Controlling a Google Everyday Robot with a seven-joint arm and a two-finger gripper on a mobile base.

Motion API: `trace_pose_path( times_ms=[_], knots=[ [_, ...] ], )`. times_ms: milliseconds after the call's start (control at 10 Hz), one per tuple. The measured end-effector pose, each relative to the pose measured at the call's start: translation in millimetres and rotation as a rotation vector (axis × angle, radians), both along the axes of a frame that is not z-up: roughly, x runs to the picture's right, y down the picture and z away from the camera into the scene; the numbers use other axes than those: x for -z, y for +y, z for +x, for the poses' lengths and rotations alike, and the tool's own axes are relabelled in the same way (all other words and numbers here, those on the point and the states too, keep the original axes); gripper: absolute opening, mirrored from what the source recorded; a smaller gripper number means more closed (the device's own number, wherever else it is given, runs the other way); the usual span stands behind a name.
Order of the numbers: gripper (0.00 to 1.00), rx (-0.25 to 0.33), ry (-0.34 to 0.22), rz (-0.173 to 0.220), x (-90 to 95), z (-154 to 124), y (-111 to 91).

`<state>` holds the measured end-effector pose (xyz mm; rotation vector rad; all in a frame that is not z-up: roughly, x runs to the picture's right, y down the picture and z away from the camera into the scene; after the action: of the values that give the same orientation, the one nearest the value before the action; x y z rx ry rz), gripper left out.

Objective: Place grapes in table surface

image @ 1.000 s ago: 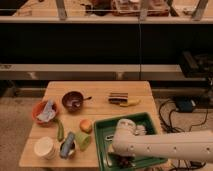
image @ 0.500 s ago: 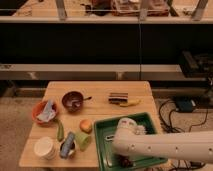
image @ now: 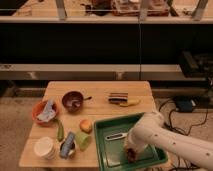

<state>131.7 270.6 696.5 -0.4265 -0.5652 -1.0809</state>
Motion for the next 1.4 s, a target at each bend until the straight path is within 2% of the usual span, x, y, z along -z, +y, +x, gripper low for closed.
trace_pose_path(
  times_ms=[100, 300, 400, 600, 700, 800, 1000, 1100, 1200, 1300, 1400],
  knots=[
    [0.00, -0.055, -0.023, 0.012, 17.7, 10, -20],
    [0.00, -0.117, -0.054, 0.038, 40.6, 21, -55],
    [0.00, -0.157, -0.081, 0.066, 52.4, 25, -94],
    [0.00, -0.202, -0.113, 0.103, 49.4, 23, -138],
    [0.00, -0.233, -0.133, 0.130, 42.3, 19, -164],
    [0.00, -0.287, -0.159, 0.171, 34.1, 7, -197],
    [0.00, -0.431, -0.193, 0.235, 25.1, -19, -250],
    [0.01, -0.455, -0.192, 0.259, 24.0, -41, -273],
    [0.07, -0.456, -0.184, 0.269, 21.6, -65, -290],
    [0.14, -0.449, -0.174, 0.272, 17.2, -85, -300],
    [0.29, -0.429, -0.146, 0.270, 6.8, -121, -314]
  ],
)
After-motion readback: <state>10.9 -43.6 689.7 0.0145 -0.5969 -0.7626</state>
